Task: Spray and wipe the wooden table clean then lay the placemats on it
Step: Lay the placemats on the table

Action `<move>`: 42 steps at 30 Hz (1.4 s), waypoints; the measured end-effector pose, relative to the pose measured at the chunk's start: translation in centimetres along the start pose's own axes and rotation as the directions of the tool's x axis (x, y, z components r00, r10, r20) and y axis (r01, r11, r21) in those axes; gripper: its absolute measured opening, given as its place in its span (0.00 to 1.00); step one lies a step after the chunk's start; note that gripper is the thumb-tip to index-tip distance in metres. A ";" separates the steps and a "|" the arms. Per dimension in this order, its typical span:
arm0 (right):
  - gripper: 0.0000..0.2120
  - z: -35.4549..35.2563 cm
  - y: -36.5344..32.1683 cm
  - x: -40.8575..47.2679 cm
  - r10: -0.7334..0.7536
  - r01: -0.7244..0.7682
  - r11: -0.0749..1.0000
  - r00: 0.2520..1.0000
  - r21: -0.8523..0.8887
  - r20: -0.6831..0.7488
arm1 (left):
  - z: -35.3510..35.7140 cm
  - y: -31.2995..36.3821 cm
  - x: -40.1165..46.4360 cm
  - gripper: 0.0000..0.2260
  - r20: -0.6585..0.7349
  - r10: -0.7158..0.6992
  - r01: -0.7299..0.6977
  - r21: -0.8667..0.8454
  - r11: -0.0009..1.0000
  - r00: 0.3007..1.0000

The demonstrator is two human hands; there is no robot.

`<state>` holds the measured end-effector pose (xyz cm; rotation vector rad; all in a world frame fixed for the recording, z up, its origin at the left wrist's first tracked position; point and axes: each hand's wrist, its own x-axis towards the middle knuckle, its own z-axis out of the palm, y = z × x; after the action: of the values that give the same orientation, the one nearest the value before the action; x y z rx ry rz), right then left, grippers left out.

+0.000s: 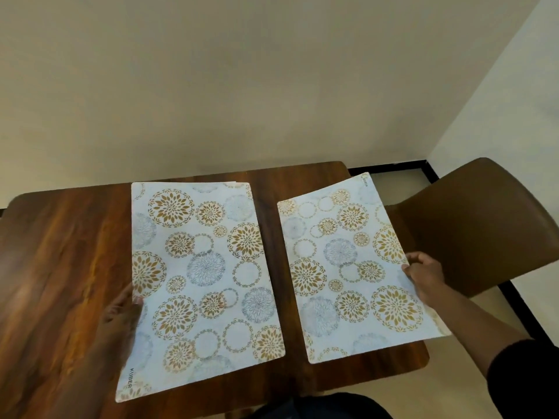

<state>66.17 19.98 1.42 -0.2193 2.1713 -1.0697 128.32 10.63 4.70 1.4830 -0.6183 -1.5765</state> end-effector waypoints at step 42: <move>0.10 5.7 3.7 3.4 0.041 -0.045 0.984 0.999 -0.173 -0.026 | 11.4 -5.1 -4.7 0.17 -0.070 -0.073 0.070 -0.046 0.996 0.995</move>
<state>67.90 17.27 -5.45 -0.2394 2.2801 -0.8634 115.63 14.86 4.90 1.5373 -0.4919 -1.5741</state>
